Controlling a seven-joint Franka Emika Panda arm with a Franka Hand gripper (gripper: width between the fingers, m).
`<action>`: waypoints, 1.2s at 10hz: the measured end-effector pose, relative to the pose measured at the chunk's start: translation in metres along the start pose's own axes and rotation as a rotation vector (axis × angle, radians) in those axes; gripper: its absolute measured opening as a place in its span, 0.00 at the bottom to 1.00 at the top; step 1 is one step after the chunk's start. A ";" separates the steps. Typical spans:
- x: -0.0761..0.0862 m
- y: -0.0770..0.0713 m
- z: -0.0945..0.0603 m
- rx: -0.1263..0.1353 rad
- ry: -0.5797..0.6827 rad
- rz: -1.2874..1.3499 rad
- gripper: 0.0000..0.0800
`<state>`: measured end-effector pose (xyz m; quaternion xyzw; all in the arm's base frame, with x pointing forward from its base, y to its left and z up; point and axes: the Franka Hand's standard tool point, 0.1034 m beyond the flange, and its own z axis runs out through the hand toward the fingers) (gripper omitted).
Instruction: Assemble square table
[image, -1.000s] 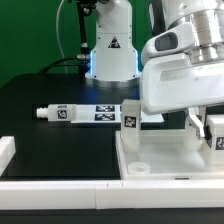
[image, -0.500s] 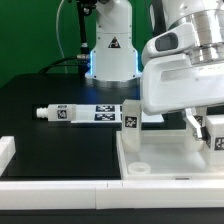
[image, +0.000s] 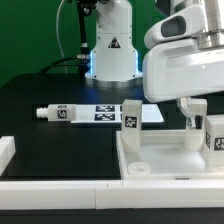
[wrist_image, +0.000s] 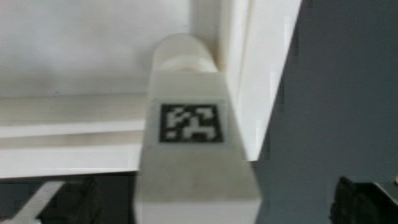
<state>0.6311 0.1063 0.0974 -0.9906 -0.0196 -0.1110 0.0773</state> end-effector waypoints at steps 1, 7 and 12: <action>0.003 0.002 -0.002 0.014 -0.066 0.009 0.81; 0.007 0.000 0.017 0.042 -0.214 0.036 0.64; 0.007 0.006 0.018 0.005 -0.217 0.321 0.37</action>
Offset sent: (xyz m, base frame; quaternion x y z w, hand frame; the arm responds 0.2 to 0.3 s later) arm 0.0072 0.0039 -0.0164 -0.0027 -0.1024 0.0147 0.9946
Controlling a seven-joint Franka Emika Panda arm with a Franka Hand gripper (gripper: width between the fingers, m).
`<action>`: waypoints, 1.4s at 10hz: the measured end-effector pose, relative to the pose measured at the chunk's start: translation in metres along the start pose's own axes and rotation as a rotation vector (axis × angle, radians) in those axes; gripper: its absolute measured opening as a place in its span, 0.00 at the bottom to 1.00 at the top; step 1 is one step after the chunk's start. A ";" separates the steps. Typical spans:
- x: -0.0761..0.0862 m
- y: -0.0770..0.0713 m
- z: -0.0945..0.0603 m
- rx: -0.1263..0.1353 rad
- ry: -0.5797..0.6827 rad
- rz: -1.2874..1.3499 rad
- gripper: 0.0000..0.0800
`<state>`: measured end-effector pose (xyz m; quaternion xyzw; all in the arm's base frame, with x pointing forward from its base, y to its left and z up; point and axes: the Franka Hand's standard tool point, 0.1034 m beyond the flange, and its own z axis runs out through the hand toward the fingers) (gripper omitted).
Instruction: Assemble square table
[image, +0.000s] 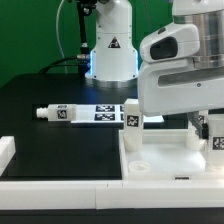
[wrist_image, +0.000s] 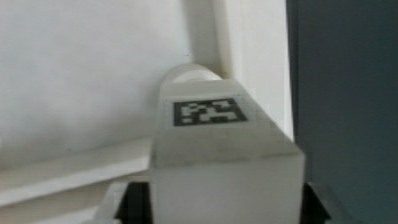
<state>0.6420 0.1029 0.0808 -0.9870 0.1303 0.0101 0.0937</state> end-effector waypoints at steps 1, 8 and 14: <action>0.002 0.002 0.002 0.001 0.027 0.173 0.37; 0.000 -0.004 0.001 0.027 0.066 1.039 0.37; 0.007 -0.001 -0.005 0.024 0.043 0.682 0.75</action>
Offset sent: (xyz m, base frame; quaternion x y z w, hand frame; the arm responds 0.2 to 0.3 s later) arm 0.0026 0.0265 -0.0021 0.0157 0.0100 0.4180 0.9083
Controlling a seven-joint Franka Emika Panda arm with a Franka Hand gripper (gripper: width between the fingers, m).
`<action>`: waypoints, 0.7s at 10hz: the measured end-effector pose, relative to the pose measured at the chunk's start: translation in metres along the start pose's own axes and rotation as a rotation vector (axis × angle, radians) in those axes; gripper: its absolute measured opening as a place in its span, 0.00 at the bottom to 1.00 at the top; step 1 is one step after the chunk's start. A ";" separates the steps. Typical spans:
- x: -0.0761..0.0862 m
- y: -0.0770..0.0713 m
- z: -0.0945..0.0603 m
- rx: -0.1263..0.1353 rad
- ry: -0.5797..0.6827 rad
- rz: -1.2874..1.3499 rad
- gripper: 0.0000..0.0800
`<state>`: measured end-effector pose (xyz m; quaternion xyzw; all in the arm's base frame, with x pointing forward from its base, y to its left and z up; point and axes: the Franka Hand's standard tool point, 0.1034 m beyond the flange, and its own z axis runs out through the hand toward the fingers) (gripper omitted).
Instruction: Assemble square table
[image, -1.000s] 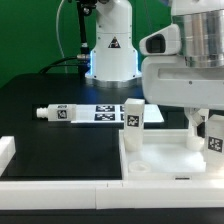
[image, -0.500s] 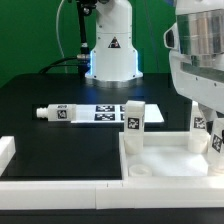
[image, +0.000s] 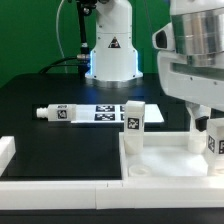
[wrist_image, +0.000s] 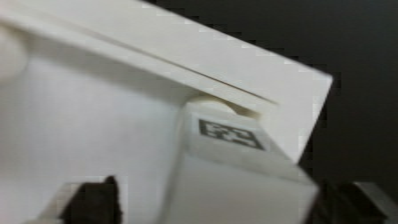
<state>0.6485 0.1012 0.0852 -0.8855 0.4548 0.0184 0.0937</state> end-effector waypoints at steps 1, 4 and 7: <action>-0.001 -0.003 0.002 0.009 0.012 -0.121 0.75; -0.009 -0.001 0.004 0.004 0.030 -0.304 0.81; -0.013 -0.002 0.005 -0.046 0.047 -0.877 0.81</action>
Offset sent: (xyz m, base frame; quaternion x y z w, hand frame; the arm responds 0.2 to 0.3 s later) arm 0.0000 0.0000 0.0000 0.0000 0.0000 -0.1296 0.9916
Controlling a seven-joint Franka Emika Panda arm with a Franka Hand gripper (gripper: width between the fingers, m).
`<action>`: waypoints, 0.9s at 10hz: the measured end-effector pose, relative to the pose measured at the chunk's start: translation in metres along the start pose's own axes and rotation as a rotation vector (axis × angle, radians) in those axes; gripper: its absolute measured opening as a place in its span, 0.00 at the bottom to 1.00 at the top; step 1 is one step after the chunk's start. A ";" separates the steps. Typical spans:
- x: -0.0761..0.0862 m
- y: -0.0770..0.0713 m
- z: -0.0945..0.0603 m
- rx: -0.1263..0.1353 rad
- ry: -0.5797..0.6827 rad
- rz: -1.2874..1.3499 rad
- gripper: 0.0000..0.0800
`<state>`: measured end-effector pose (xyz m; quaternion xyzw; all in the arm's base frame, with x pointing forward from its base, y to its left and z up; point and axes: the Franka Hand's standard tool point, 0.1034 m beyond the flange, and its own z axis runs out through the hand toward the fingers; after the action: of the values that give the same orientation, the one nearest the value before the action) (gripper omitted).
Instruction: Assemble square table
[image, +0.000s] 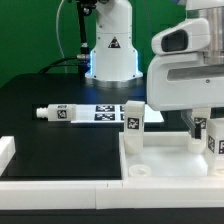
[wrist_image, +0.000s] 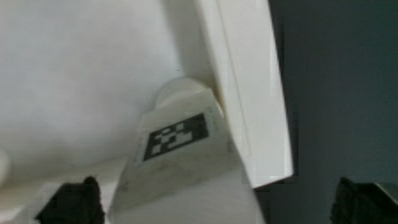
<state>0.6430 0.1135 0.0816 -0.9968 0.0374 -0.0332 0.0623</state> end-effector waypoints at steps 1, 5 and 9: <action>0.000 0.000 0.000 0.000 0.000 -0.072 0.81; 0.000 0.001 0.000 0.005 -0.001 0.093 0.46; 0.000 0.007 0.002 0.002 0.001 0.571 0.37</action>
Offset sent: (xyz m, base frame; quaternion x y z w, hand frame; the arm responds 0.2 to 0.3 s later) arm 0.0000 0.0000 0.0000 0.0000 0.0000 0.0000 1.0000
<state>0.6430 0.1067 0.0789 -0.9458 0.3167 -0.0151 0.0700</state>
